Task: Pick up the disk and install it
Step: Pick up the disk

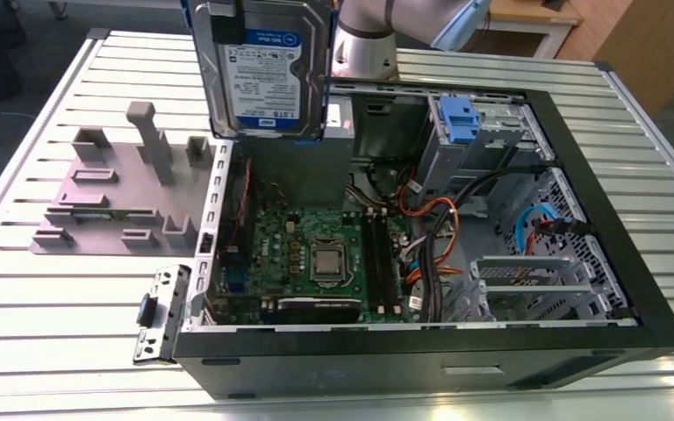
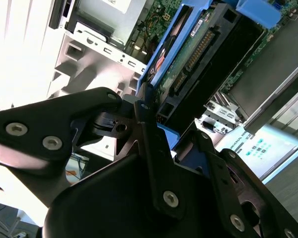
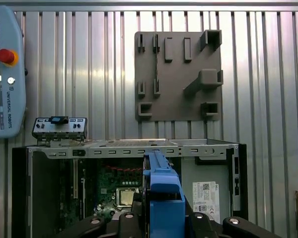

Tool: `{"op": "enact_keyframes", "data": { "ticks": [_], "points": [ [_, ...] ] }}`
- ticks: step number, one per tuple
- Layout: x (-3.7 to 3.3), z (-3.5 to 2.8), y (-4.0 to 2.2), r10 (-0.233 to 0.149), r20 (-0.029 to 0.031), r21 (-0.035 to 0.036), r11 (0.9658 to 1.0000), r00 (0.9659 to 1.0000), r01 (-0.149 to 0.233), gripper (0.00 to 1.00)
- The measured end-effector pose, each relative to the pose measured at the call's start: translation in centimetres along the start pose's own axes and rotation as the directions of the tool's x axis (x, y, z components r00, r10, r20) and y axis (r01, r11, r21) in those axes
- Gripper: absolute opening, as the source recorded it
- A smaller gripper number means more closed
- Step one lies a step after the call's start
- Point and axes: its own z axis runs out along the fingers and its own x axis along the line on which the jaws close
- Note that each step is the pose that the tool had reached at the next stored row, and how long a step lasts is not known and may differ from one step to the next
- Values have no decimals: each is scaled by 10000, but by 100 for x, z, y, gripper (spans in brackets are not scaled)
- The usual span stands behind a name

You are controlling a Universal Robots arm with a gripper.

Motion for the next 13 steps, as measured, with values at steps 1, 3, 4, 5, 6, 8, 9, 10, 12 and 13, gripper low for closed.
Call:
{"op": "enact_keyframes", "data": {
  "ticks": [1,3,4,5,6,8,9,10,12,13],
  "points": [
    [0,0,-4,0,0,0,10000,10000,0,36],
    [0,1,-11,0,-1,0,10000,10000,0,36],
    [0,1,-14,0,0,0,10000,10000,0,36],
    [-1,2,-18,1,-1,0,10000,10000,-1,36],
    [-1,2,-24,1,0,0,10000,10000,-1,36],
    [-2,2,-37,0,-1,-1,10000,10000,0,36],
    [-2,3,-45,0,-1,-1,10000,10000,0,36],
    [-2,4,-53,0,0,-1,10000,10000,0,36],
    [-2,5,-68,0,0,0,10000,10000,0,36],
    [-2,5,-74,0,0,0,10000,10000,0,36]
  ]
}}
